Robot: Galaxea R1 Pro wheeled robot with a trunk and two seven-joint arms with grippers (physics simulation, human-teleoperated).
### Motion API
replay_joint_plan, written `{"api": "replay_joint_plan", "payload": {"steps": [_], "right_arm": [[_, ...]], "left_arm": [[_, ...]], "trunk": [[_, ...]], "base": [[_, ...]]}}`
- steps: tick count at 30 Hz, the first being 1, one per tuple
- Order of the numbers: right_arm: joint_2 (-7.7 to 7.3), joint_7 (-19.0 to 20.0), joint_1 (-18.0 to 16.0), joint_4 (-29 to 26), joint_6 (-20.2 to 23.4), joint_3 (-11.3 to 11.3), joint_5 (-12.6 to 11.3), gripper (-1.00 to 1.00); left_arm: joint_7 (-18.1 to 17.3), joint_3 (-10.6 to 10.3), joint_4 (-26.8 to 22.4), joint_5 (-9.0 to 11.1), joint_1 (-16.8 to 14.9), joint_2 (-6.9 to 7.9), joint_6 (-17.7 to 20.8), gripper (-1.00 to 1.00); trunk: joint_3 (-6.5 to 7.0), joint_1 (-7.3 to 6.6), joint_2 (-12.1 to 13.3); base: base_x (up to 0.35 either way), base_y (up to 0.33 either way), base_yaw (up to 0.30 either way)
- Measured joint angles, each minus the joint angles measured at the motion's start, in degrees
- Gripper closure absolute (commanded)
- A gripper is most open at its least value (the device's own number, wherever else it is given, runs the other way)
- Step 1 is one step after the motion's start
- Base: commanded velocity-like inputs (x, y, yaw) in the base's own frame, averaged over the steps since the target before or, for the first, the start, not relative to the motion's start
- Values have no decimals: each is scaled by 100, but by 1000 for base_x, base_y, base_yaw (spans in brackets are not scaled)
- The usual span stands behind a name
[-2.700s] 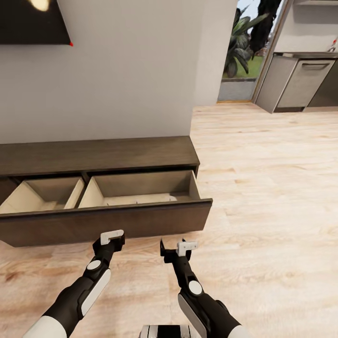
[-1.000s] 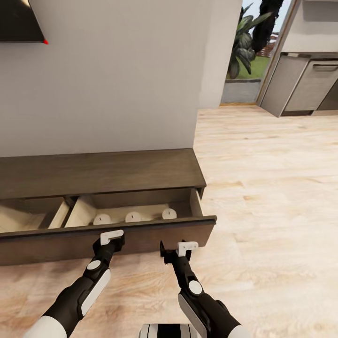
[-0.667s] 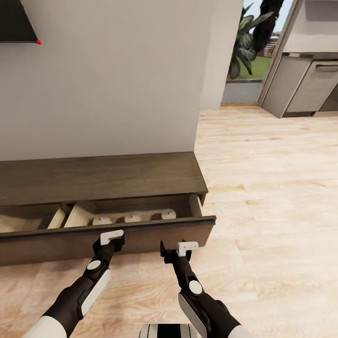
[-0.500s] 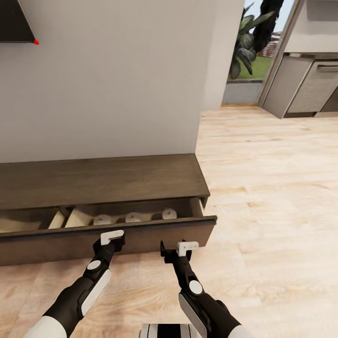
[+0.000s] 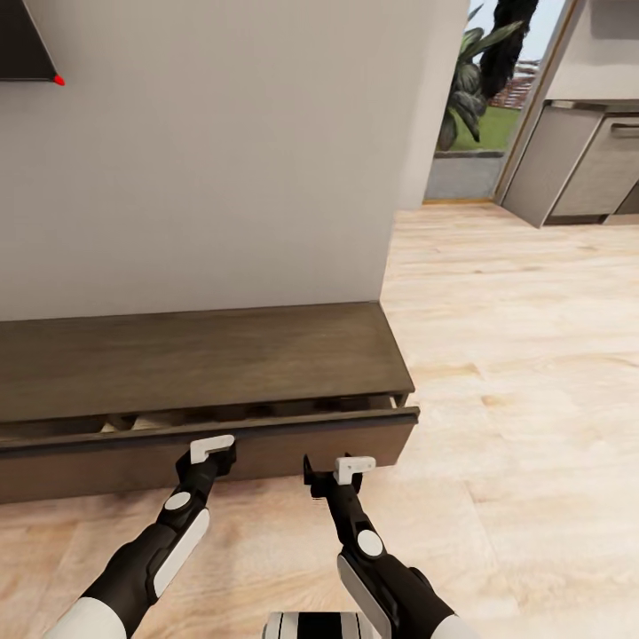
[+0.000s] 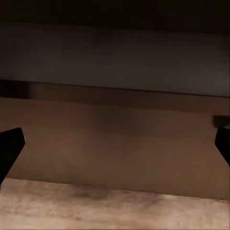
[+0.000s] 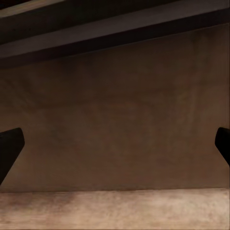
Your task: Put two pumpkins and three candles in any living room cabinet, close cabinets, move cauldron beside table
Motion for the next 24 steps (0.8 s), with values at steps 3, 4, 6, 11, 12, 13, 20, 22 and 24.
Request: {"api": "replay_joint_plan", "payload": {"steps": [3, 4, 6, 11, 12, 13, 20, 22, 24], "right_arm": [[0, 0, 0, 0, 0, 0, 0, -100], [0, 0, 0, 0, 0, 0, 3, -100], [0, 0, 0, 0, 0, 0, 7, -100], [-2, 0, 0, 0, 0, 0, 9, -100], [-3, 0, 0, 0, 0, 0, 9, -100], [-3, 0, 0, 0, 0, 0, 9, -100], [-4, 0, 0, 0, 0, 0, 9, -100], [-4, 0, 0, 0, 0, 0, 9, -100], [-4, 0, 0, 0, 0, 0, 9, -100]], "left_arm": [[1, 1, 1, -4, 0, 0, -3, -100], [0, 1, 1, -7, 0, 0, -5, -100], [4, 4, -2, -16, -1, 1, -7, -100], [9, 2, -3, -24, -1, 1, -11, -100], [10, 1, -3, -23, -1, 1, -13, -100], [10, 0, -3, -25, -1, 1, -12, -100], [8, 3, -5, -32, -1, 1, -9, -100], [7, 4, -5, -30, -1, 0, -9, -100], [8, 4, -5, -30, -1, 0, -9, -100]], "trunk": [[0, 0, 0], [0, 0, 0], [0, 1, 0], [0, 2, 0], [0, 2, 0], [0, 2, 0], [0, 1, 0], [0, 1, 0], [0, 2, 0]], "base": [[174, 62, 0], [135, 19, 0], [92, 10, 0], [16, 2, 0], [3, 0, 0], [27, 6, 0], [133, 39, 0], [24, 5, 0], [-2, 2, 0]]}}
